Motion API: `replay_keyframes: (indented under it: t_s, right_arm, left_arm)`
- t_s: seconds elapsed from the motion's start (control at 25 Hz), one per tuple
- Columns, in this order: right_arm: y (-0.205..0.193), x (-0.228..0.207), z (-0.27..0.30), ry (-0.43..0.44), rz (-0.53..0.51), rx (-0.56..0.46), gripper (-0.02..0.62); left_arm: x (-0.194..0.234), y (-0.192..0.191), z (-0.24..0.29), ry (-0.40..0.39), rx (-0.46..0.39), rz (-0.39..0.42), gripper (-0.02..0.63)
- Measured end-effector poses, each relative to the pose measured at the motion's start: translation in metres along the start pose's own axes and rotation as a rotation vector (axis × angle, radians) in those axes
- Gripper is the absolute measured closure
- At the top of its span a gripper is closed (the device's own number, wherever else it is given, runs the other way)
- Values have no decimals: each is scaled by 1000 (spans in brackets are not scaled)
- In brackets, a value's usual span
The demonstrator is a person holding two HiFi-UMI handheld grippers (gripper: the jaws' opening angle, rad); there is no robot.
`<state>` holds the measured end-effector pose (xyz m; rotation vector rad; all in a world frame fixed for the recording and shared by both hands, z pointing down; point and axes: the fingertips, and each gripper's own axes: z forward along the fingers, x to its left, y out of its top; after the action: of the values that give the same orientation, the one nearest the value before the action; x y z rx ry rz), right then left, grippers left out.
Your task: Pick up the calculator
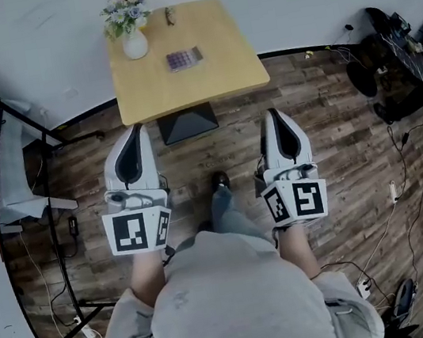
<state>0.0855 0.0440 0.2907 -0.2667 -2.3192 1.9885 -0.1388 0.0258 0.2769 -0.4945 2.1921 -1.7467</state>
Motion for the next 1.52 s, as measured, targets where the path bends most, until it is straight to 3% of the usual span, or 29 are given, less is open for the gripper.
replay_keyframes:
  t_s: [0.76,1.52]
  right_arm:
    - [-2,-44,153,61,-4,-18,594]
    - [-11,-75,257,212,-93,-49,594]
  left_arm:
    - [52,-16,129,75,-9,31,600]
    - [73,-39,217,157,-17,34,600]
